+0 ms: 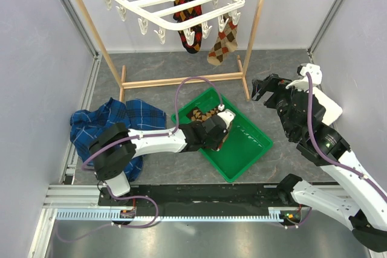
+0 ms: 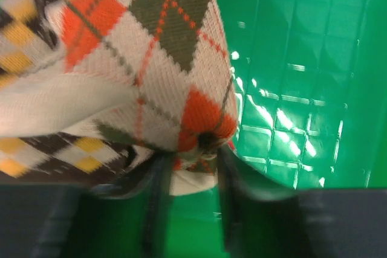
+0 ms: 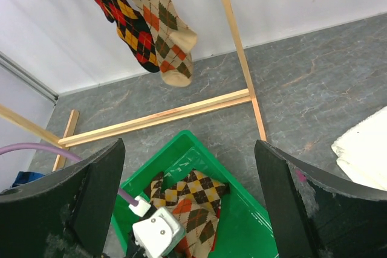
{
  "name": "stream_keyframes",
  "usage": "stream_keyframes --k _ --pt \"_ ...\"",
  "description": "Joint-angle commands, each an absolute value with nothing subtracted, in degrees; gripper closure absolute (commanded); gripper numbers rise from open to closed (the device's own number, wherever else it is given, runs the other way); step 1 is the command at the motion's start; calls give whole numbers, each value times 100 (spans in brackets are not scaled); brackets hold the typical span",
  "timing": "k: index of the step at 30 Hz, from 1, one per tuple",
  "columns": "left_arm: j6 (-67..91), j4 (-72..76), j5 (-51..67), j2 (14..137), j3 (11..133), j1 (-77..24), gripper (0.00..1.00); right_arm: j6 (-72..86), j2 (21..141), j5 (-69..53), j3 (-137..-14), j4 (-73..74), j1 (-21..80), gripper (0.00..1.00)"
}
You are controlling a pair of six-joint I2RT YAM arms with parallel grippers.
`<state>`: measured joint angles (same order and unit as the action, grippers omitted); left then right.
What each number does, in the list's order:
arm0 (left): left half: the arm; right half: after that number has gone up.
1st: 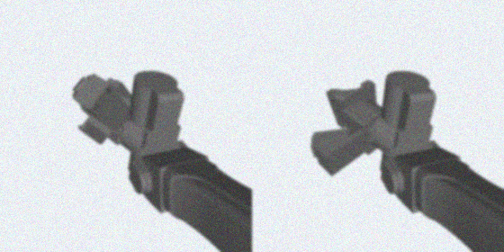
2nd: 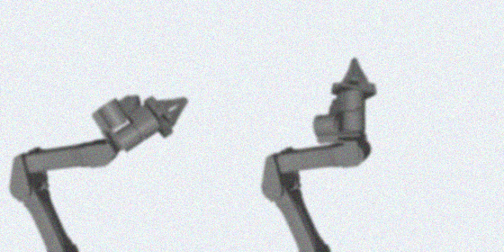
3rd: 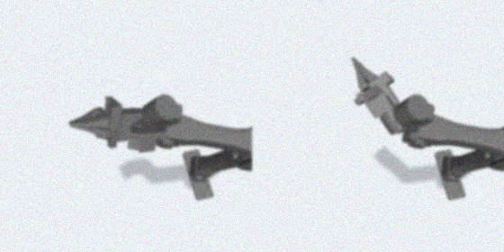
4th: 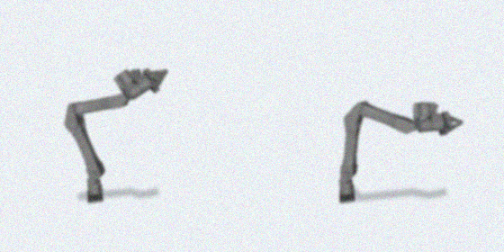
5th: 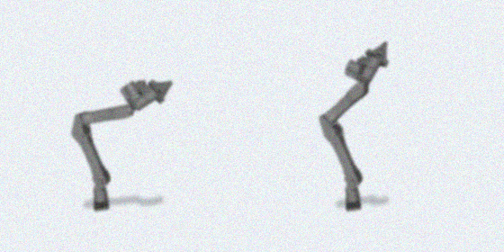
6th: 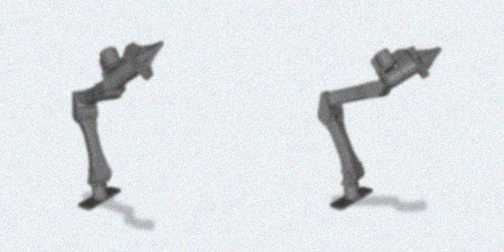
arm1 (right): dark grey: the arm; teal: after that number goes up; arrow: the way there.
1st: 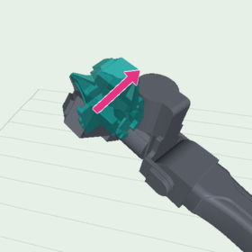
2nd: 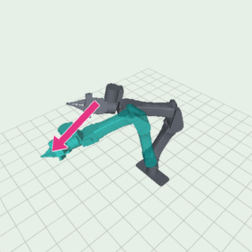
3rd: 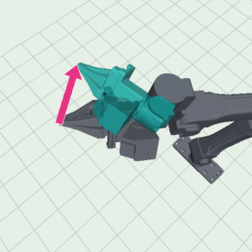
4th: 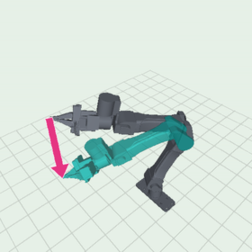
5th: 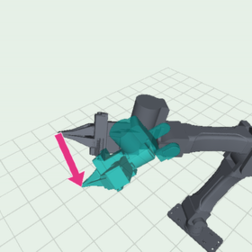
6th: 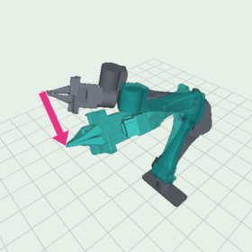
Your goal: Remove the socks clipped to the hanger
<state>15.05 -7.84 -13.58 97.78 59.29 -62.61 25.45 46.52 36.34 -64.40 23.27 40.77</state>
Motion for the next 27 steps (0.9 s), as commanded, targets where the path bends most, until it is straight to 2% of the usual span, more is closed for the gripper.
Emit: stream_keyframes --k 1,2,8,13,19,23,26,27 --pt "1977 -905 -1152 8959 6073 -6328 49 2435 4456 3771 -6268 2311 4078 4" --pt "1995 -923 -1108 8808 6099 -6328 36 2382 4413 3771 -6206 2303 4087 4" --pt "1733 -905 -1256 7684 6030 -6328 15 2329 4324 4165 -5819 1759 4087 5" --pt "943 -844 -1748 7111 5933 -6328 12 1540 4728 4123 -5371 417 4078 5" --pt "-226 -835 -2372 6426 5731 -6328 9 774 5677 3262 -5449 -384 3710 5" --pt "-764 -800 -2610 6048 5520 -6328 9 791 6247 1464 -5379 -1369 2849 5" --pt "-1019 -642 -2724 5749 5213 -6337 9 493 6870 1082 -5519 -2187 2453 5" --pt "-1080 -485 -2751 5591 5064 -6380 9 431 7047 611 -5720 -2441 2269 5"
